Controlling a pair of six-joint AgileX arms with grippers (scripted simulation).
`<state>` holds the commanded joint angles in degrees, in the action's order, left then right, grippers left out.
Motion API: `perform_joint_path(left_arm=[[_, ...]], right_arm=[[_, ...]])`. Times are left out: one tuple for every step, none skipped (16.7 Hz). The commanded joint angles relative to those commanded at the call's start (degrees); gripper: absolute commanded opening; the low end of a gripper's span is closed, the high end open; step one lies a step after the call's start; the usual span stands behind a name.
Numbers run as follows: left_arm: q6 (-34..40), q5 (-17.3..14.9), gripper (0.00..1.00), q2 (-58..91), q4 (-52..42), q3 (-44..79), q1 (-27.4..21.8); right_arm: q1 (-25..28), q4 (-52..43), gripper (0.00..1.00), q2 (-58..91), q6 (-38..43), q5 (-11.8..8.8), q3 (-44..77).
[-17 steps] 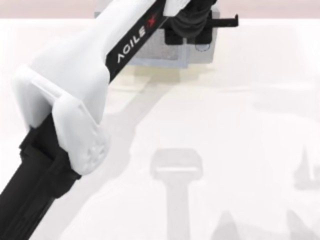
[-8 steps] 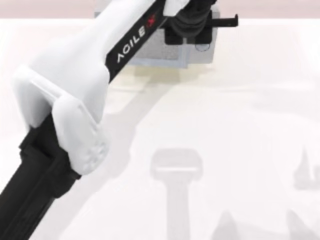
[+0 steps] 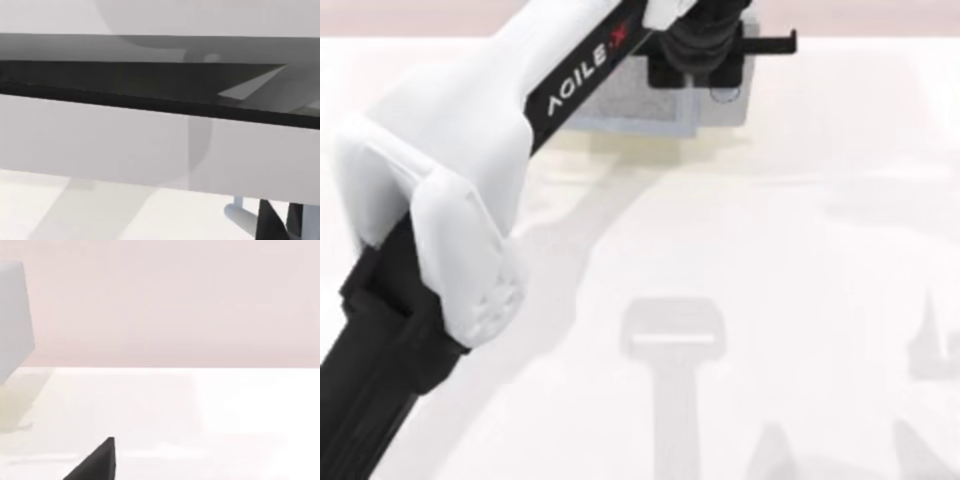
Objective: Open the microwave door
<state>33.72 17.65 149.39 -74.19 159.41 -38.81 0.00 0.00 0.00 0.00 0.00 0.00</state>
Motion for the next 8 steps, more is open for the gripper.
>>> perform_joint_path(left_arm=[[-0.50,-0.17,0.00,-1.57,1.48,-3.18,0.12],[-1.04,-0.37,0.00,-3.24,3.08,-6.87,0.21],[-1.60,-0.59,0.00,-4.93,4.74,-10.66,0.28],[-2.15,-0.81,0.00,-6.57,6.37,-14.07,0.30],[-2.67,-1.02,0.00,-8.07,7.88,-16.88,0.31],[-3.11,-1.21,0.00,-9.34,9.17,-19.10,0.32],[-3.45,-1.37,0.00,-10.31,10.16,-20.70,0.33],[-3.66,-1.48,0.00,-10.95,10.81,-21.69,0.35]], right_arm=[[0.00,0.00,1.00,0.00,0.00,0.00,0.00],[0.00,0.00,1.00,0.00,0.00,0.00,0.00],[0.00,0.00,1.00,0.00,0.00,0.00,0.00],[0.00,0.00,1.00,0.00,0.00,0.00,0.00],[0.00,0.00,1.00,0.00,0.00,0.00,0.00],[0.00,0.00,1.00,0.00,0.00,0.00,0.00],[0.00,0.00,1.00,0.00,0.00,0.00,0.00],[0.00,0.00,1.00,0.00,0.00,0.00,0.00]])
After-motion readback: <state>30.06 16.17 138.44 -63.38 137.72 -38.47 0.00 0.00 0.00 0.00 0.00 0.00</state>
